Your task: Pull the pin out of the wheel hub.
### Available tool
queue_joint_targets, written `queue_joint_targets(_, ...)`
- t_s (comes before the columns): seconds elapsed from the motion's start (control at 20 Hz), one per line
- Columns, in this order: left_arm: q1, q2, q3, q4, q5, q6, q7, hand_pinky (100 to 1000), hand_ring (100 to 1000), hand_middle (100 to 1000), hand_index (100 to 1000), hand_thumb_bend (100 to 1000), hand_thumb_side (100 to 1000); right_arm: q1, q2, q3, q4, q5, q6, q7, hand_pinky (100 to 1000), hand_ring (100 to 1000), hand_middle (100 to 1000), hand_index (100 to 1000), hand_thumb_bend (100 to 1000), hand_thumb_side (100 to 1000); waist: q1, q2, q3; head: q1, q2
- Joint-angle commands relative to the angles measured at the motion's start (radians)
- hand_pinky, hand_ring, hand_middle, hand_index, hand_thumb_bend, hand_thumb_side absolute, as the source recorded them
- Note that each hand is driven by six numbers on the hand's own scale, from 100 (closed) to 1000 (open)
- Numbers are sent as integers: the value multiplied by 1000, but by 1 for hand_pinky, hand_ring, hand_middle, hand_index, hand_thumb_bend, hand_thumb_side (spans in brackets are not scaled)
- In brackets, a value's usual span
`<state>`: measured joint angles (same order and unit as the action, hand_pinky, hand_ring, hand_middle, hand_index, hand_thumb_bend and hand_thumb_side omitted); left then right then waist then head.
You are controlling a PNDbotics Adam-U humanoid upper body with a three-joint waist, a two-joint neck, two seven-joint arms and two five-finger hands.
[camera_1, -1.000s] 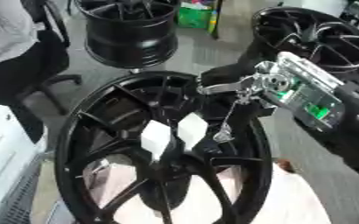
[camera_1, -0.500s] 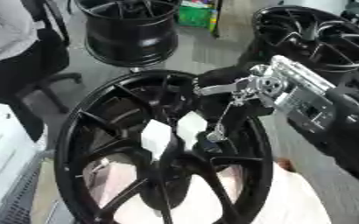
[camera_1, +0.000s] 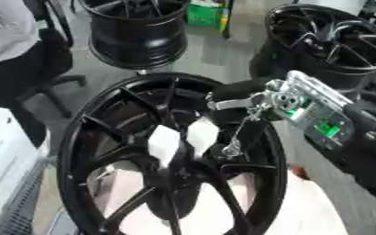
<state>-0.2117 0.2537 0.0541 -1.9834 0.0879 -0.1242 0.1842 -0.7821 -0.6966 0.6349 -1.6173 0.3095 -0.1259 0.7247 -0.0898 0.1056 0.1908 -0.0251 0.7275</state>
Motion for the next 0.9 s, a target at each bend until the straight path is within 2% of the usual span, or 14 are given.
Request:
queue_joint_targets(0.05, -16, 8, 8, -17, 5, 2, 2, 758, 867, 670, 843, 100, 706, -18, -37, -22, -39, -39, 20, -31, 848, 799, 593, 652, 216, 100, 5, -11, -1, 0, -11)
queue_joint_targets(0.25, -16, 7, 7, -17, 6, 4, 0, 758, 867, 670, 843, 100, 706, -19, -34, -23, -47, -74, 50, -77, 825, 762, 515, 562, 168, 100, 5, -12, -1, 2, -12)
queue_joint_targets(0.4, -16, 6, 7, -17, 7, 5, -1, 759, 868, 669, 843, 100, 706, -19, -27, -25, -43, -95, 94, -139, 796, 693, 393, 426, 100, 100, 4, -11, 0, 2, -15)
queue_joint_targets(0.5, -18, 5, 6, -17, 7, 5, -2, 759, 869, 670, 843, 100, 706, -19, -23, -23, -40, -96, 121, -184, 791, 669, 350, 383, 100, 100, 4, -11, 1, -1, -16)
queue_joint_targets(0.75, -21, 4, 7, -17, 8, 5, 0, 760, 869, 670, 844, 100, 705, -28, -16, -18, -36, -87, 153, -245, 775, 604, 230, 278, 202, 100, 4, -14, 3, -2, -15)
queue_joint_targets(0.9, -20, 4, 8, -17, 8, 6, 0, 760, 870, 670, 844, 100, 705, -40, -17, -19, -31, -101, 167, -256, 765, 584, 192, 244, 241, 100, 5, -15, 3, -2, -14)
